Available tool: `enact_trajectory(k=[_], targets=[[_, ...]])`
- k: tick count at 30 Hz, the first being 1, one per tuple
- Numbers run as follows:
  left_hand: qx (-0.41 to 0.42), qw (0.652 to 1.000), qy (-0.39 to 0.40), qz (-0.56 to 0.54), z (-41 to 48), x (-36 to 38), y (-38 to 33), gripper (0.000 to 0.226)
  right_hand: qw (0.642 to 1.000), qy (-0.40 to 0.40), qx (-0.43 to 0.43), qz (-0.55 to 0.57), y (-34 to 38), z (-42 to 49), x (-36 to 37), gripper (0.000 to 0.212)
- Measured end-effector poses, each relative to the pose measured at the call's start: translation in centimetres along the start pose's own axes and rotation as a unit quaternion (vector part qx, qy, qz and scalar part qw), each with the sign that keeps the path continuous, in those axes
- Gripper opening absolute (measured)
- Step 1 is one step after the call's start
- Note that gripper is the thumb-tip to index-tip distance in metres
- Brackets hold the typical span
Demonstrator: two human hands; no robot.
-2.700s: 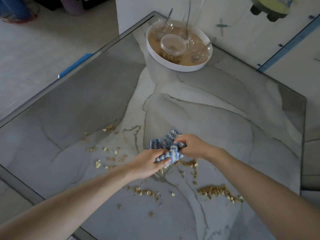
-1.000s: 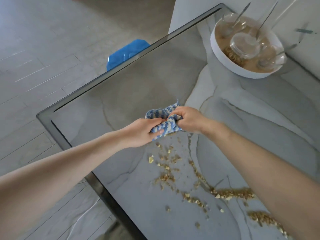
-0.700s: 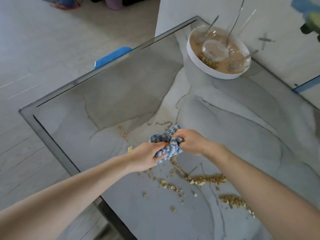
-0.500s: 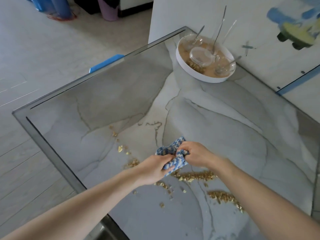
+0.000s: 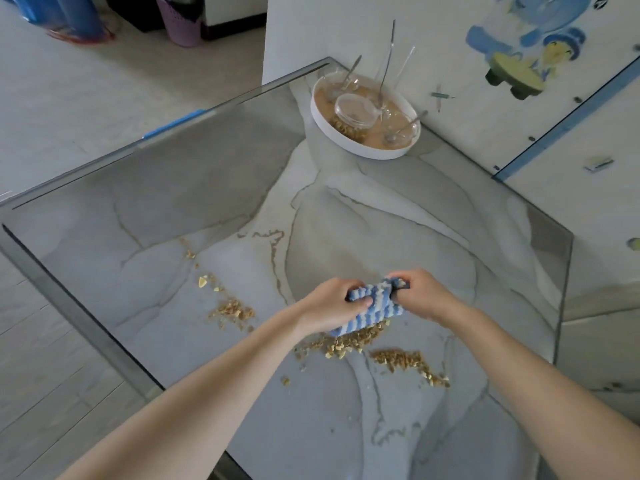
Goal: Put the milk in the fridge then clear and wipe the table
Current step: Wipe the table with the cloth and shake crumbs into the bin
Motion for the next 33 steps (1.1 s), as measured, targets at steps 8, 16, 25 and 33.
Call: enact_trajectory(k=[8, 16, 25, 33], targets=[[0.047, 0.994, -0.073, -0.071, -2.3, -10.1, -2.2, 0.014, 0.992, -0.020, -0.070, 0.103, 7.6, 1.2, -2.6, 0.024], [0.082, 0.975, -0.208, 0.010, -7.3, -24.1, 0.4, 0.011, 0.972, -0.040, -0.201, 0.119, 22.9, 5.6, -0.6, 0.012], [0.092, 0.925, -0.353, 0.108, -10.3, -31.1, 7.8, 0.018, 0.964, 0.001, -0.254, 0.079, 32.2, 11.4, 6.5, 0.020], [0.011, 0.963, -0.260, 0.076, -9.9, -28.4, 13.8, 0.036, 0.962, 0.091, -0.254, -0.048, 31.2, 12.5, 12.2, 0.028]])
Point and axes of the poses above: each hand's wrist, its own z-axis towards the middle knuckle, its own x-axis out of the palm, y = z × x, the point moved 6 cm from there along z, towards the middle knuckle, and after that the axes turned 10 degrees about -z, right-handed, at the moved point
